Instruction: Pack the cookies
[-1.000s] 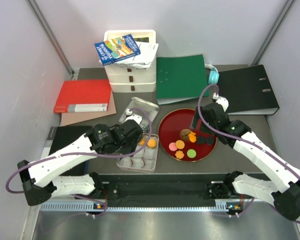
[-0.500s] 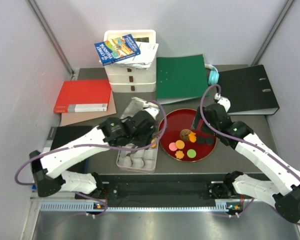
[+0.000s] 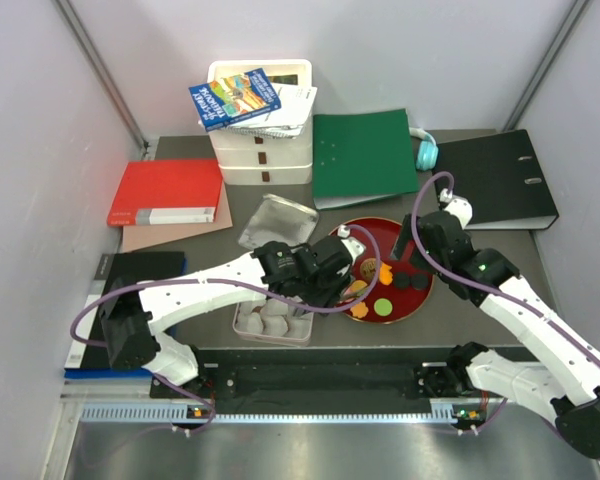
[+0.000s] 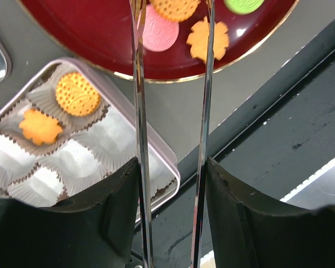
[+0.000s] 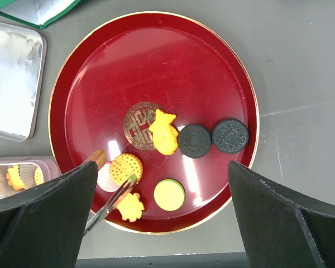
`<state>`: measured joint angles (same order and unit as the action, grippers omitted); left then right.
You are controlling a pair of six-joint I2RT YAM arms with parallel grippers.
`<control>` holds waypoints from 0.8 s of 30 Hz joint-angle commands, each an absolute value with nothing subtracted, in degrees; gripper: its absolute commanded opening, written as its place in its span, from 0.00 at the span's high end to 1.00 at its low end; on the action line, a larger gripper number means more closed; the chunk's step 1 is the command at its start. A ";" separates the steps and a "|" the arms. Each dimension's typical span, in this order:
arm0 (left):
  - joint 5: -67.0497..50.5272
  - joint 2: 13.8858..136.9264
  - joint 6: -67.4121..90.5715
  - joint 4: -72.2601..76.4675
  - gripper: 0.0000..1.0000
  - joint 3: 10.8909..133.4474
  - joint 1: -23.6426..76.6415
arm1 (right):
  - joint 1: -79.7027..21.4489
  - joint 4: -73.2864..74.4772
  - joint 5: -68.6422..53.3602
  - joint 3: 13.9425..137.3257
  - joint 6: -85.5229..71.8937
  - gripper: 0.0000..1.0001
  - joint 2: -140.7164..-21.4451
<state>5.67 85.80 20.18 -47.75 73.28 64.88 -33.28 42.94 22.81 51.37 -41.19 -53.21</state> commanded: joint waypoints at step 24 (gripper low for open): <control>10.73 87.54 17.84 -45.26 0.46 73.13 66.27 | -33.84 42.98 25.05 50.80 -40.25 0.01 -52.21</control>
<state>9.02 90.48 17.87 -46.11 74.08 66.11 -33.28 43.31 23.33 51.33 -40.64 -53.21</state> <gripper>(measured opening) 0.536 0.990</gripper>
